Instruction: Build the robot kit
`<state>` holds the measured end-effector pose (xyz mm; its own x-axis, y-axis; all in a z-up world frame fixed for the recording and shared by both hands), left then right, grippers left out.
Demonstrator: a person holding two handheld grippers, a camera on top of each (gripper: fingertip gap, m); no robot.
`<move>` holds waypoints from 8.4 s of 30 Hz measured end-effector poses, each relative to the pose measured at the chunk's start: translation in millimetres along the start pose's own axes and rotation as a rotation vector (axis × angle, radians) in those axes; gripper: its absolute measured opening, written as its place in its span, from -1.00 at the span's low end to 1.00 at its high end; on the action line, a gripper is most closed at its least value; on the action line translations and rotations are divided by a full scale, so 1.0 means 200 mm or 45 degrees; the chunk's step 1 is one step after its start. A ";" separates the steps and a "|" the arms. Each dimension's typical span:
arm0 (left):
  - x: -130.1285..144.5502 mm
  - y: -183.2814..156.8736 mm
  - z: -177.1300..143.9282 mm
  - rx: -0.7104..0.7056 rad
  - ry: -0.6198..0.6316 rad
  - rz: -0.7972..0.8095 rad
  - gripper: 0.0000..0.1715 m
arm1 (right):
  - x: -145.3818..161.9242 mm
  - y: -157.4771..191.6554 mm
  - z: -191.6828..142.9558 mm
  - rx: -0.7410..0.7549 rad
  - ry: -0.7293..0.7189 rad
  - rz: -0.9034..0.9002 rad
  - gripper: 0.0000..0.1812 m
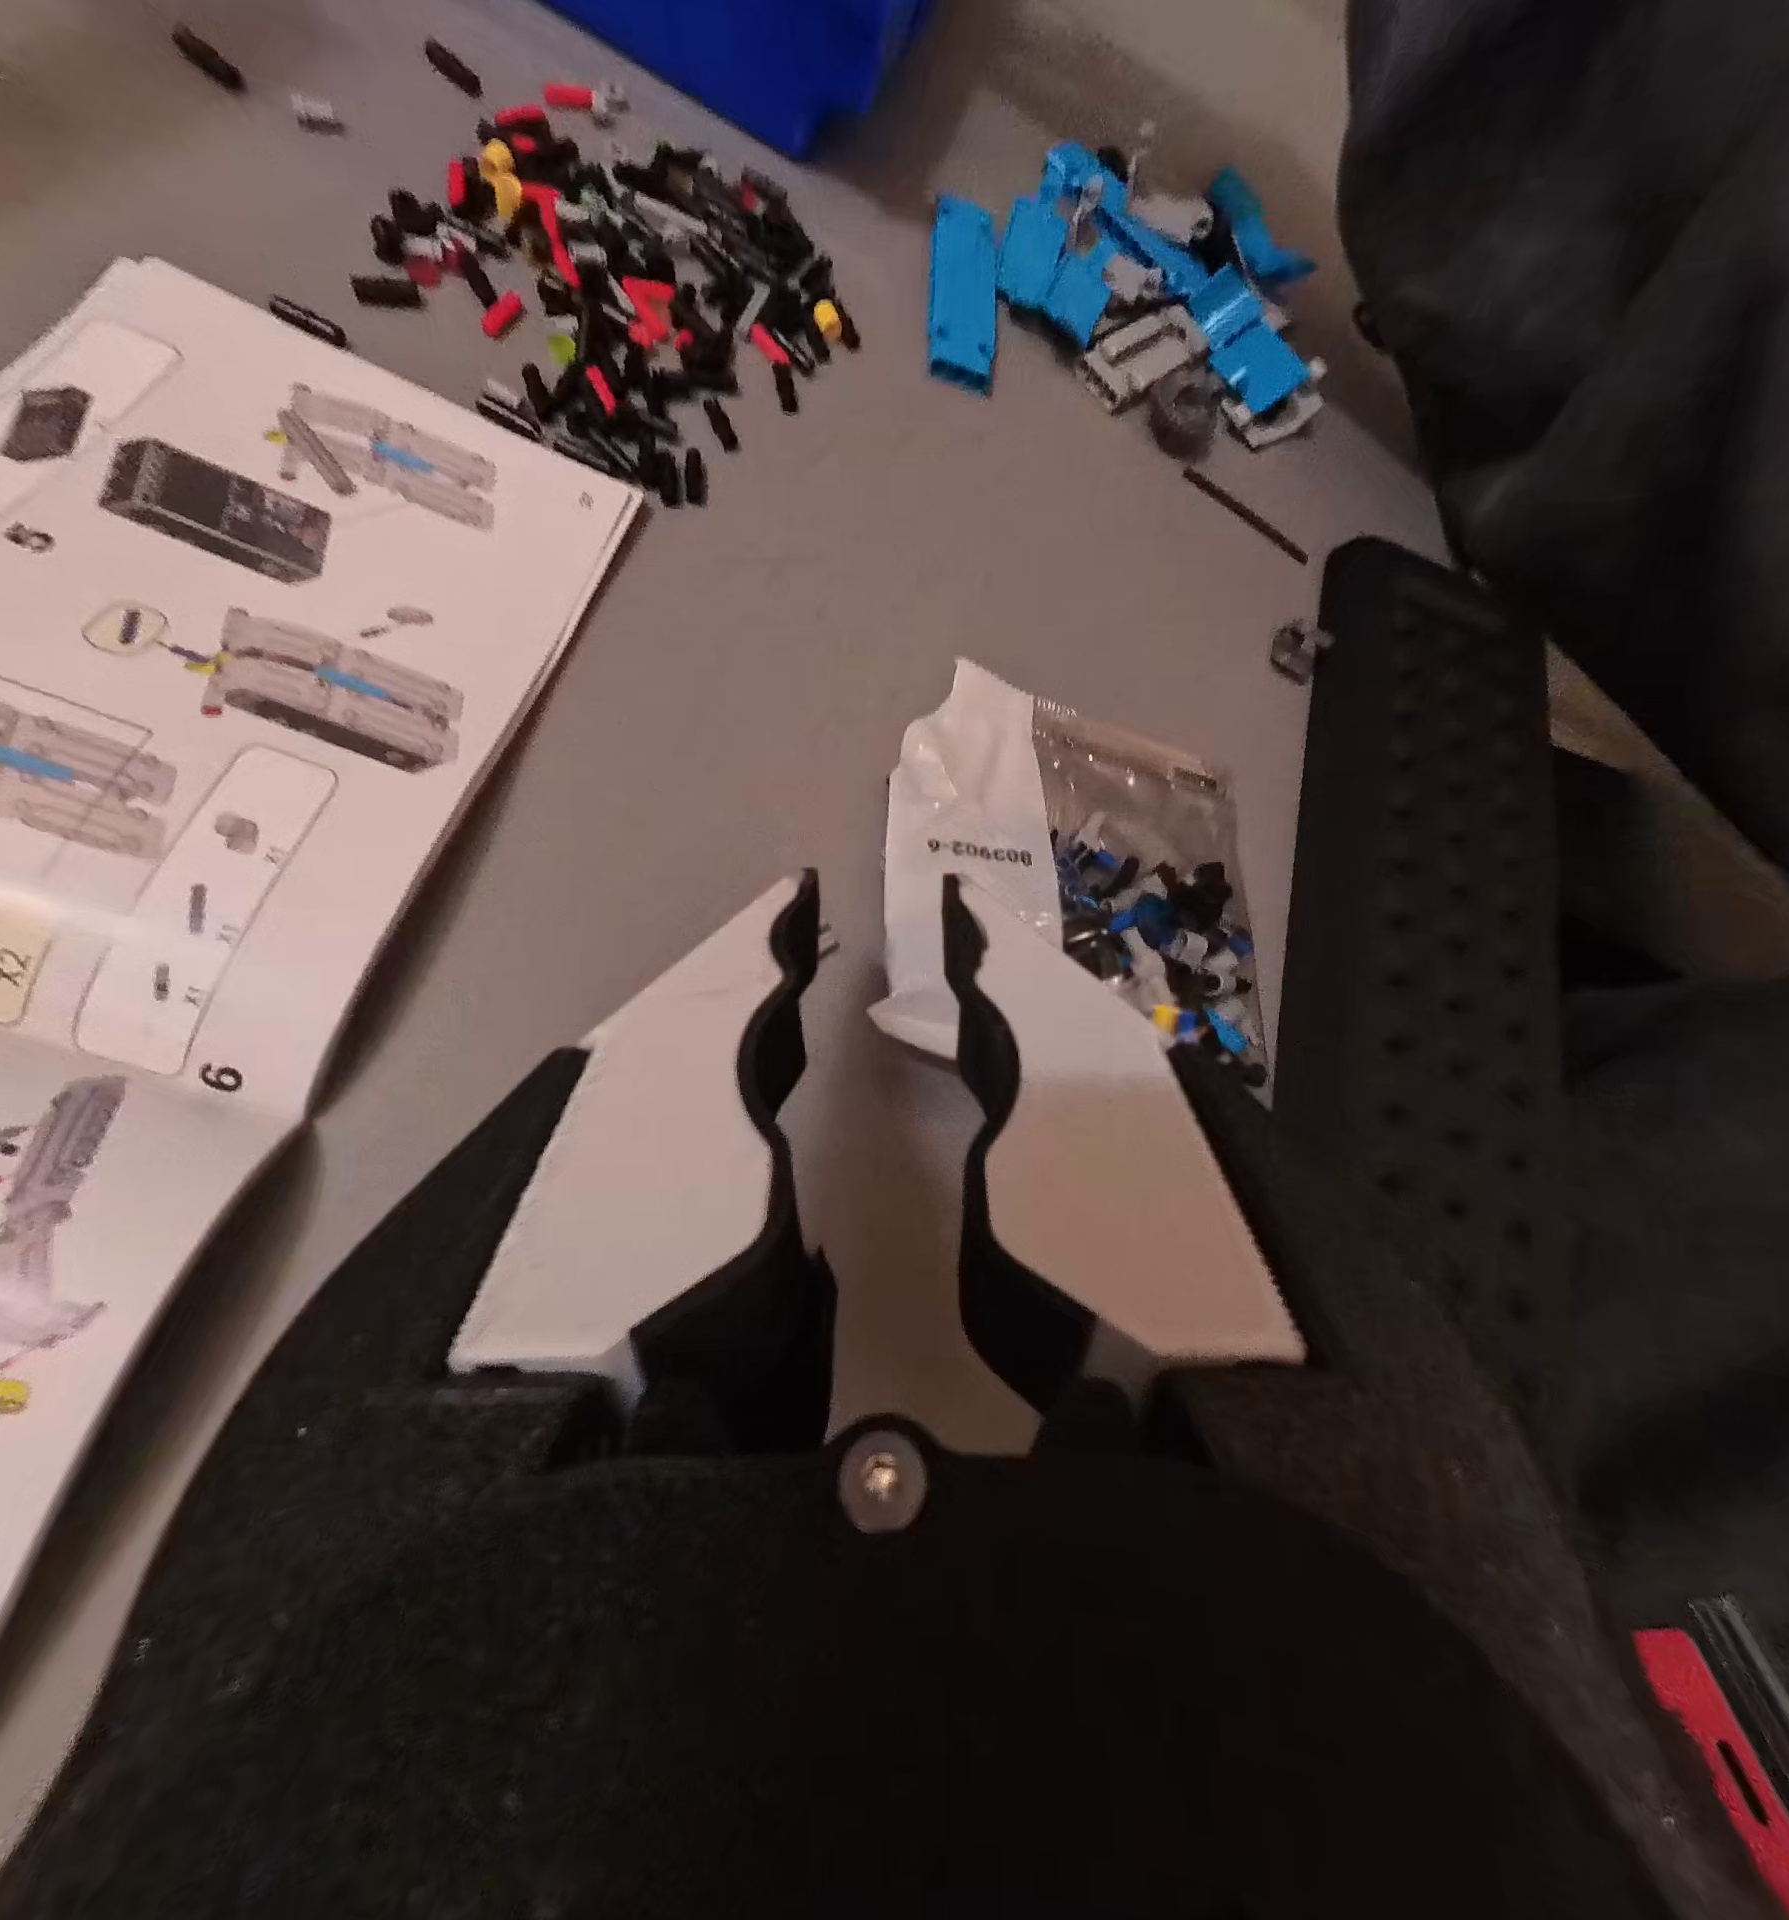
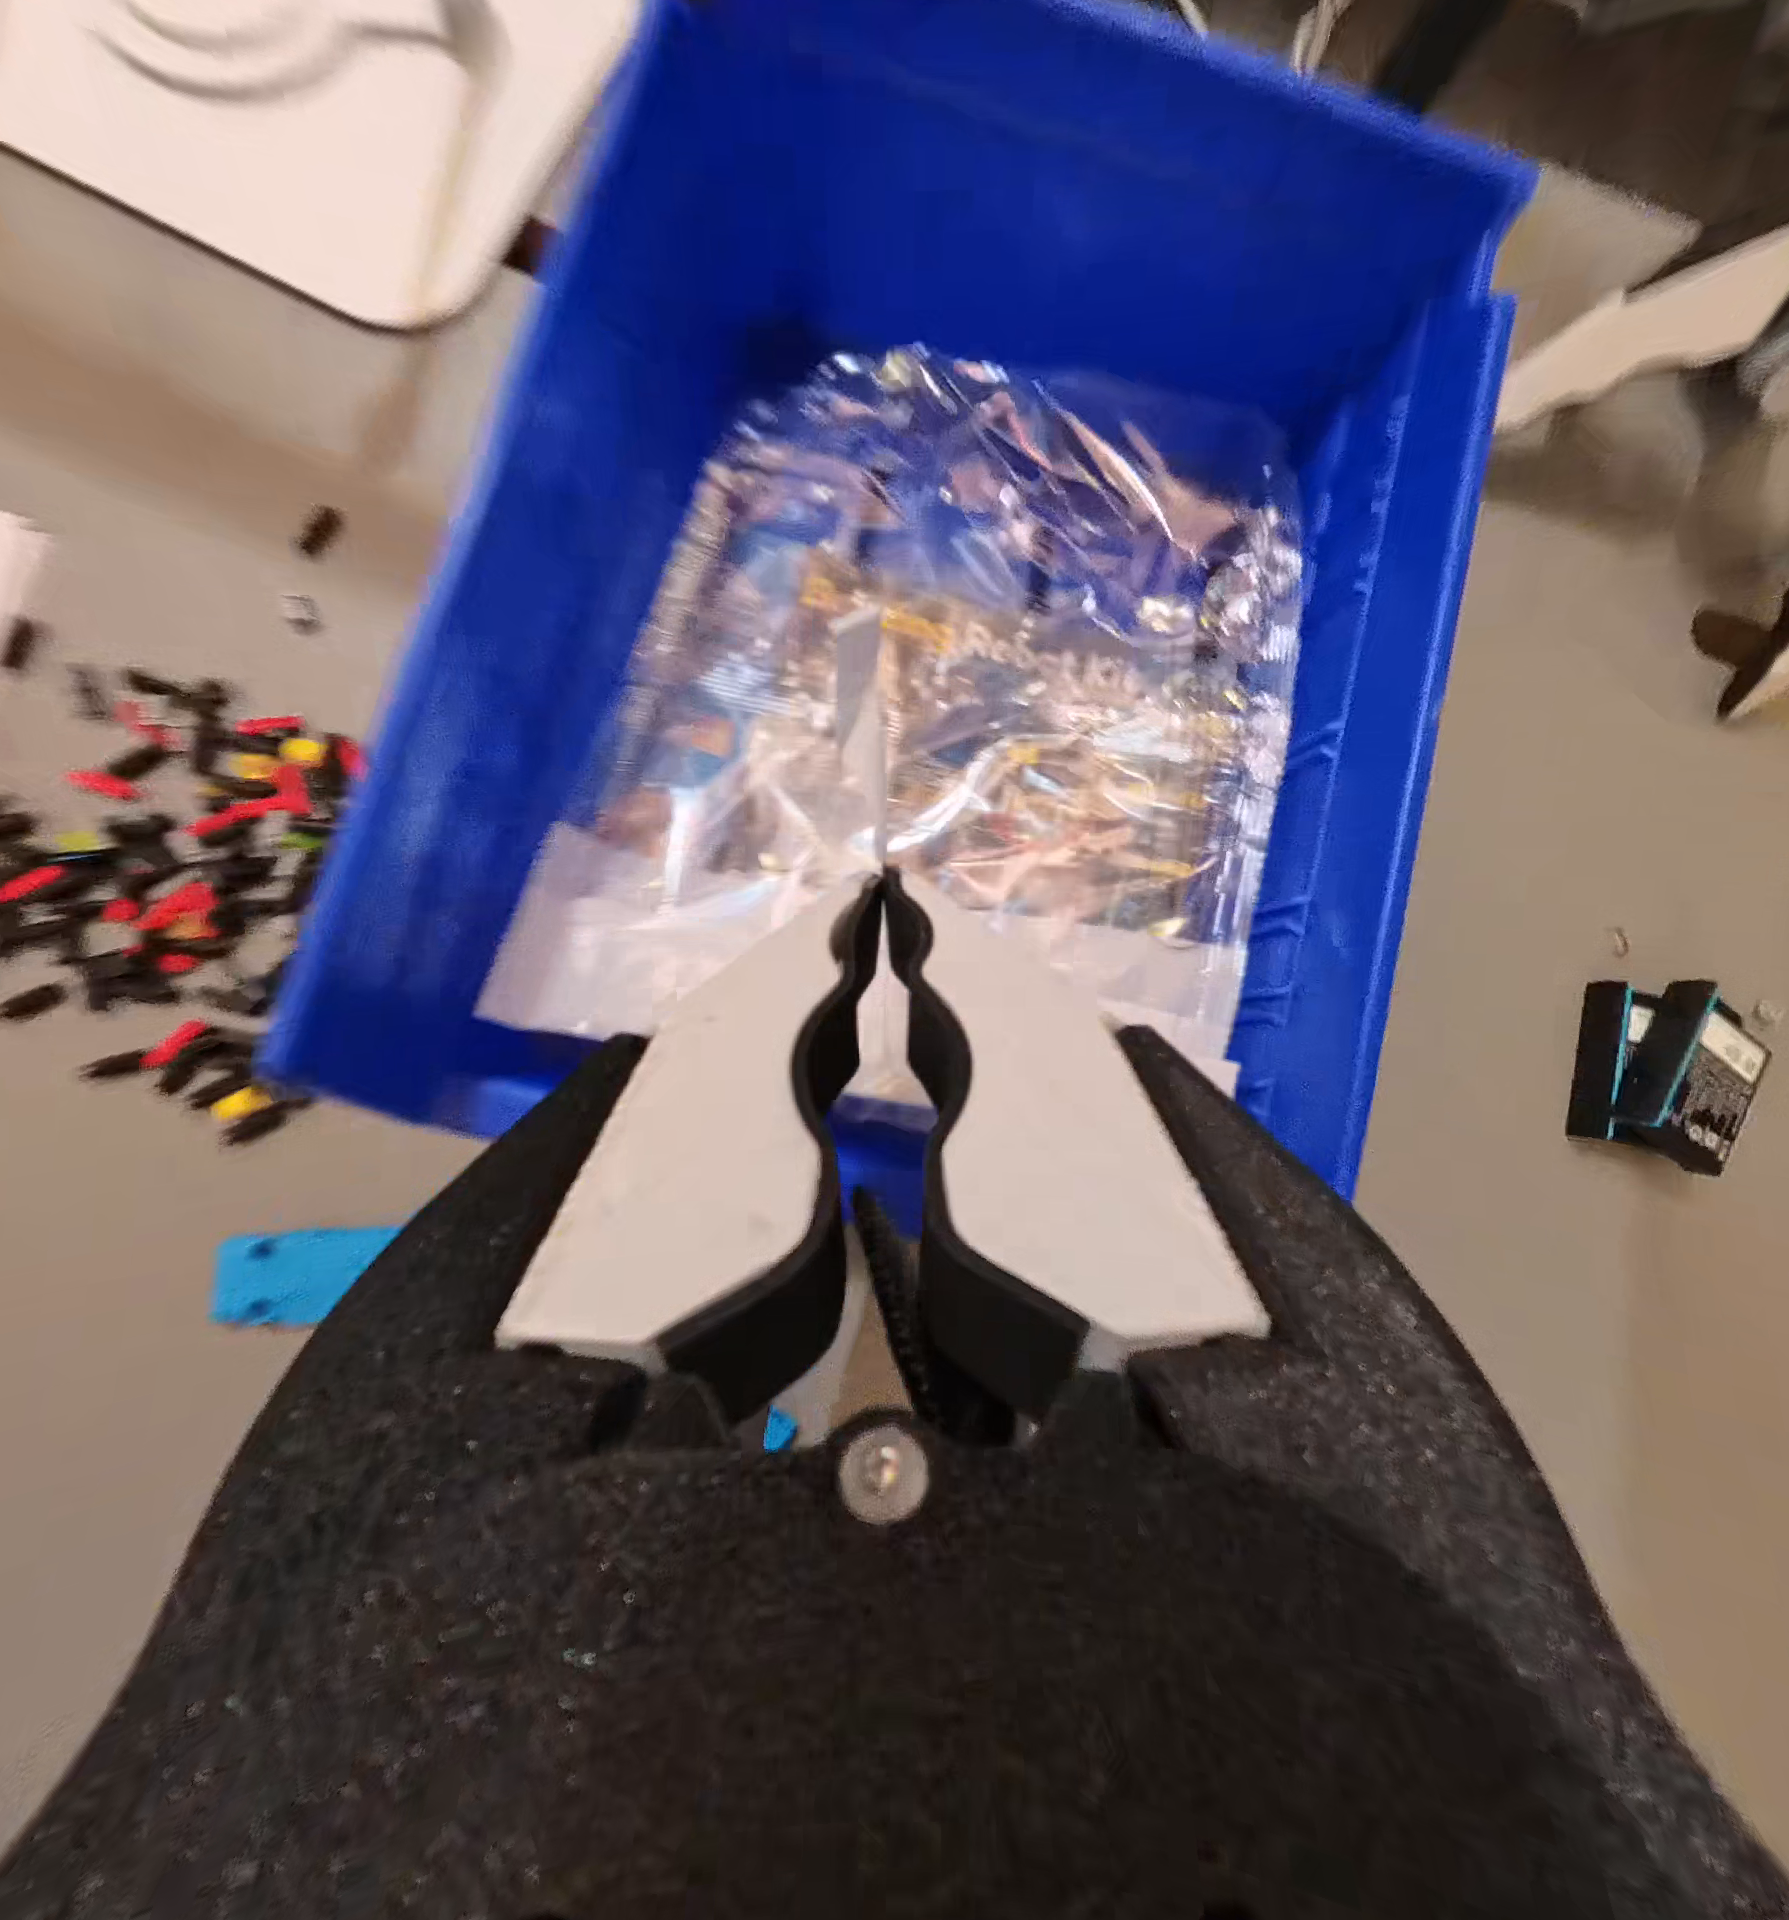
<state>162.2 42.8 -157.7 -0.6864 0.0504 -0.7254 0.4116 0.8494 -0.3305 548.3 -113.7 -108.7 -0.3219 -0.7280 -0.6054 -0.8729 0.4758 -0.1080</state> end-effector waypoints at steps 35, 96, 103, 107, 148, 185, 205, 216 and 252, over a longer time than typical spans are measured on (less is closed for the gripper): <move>-0.08 -0.33 0.03 -0.013 -0.398 0.284 -1.00 | 0.56 1.61 -0.53 -1.069 -0.304 -0.521 -1.00; 0.21 -0.48 -0.25 0.013 -0.524 0.393 -1.00 | 0.43 1.64 0.04 -0.561 -0.129 -0.539 -0.93; 0.21 -0.48 -0.25 0.021 -0.529 0.396 -1.00 | 0.28 1.01 0.23 -0.212 -0.101 -0.268 -0.88; 0.21 -0.48 -0.25 0.017 -0.533 0.398 -1.00 | 0.24 1.14 0.16 -0.425 -0.210 -0.267 -0.70; -0.43 0.20 0.51 -0.274 -0.197 -0.138 -0.88 | 0.77 1.20 -0.18 -0.584 -0.150 -0.147 -0.60; -0.16 -0.05 0.43 -0.315 0.291 0.531 -0.99 | 0.64 1.19 -0.22 -0.571 -0.089 0.117 -1.00; -0.34 -0.01 0.43 0.223 0.626 0.028 -1.00 | 0.58 1.09 -0.23 -0.693 -0.081 0.223 -0.93; -0.43 0.00 0.41 0.336 0.804 -0.112 -1.00 | 0.48 1.02 -0.27 -0.834 0.176 0.442 -0.95; -0.63 -0.01 0.31 0.347 0.769 -0.188 -1.00 | 0.30 0.94 -0.48 -0.650 -0.143 -0.024 -0.81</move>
<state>284.1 1.7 -103.4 -0.9288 0.2962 -0.2226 0.3701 0.7108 -0.5982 329.6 -114.6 -89.7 -0.2878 -0.6633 -0.6908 -0.9547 0.1419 0.2615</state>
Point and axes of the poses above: each gripper's, where its closed fingertips meet, z out along the fingers, x out of its underside, y = z × x across the jaws, the point moved 2 cm from there along -z, back along the fingers, and after that the axes turned 1 degree about -x, right-handed, at the moved point
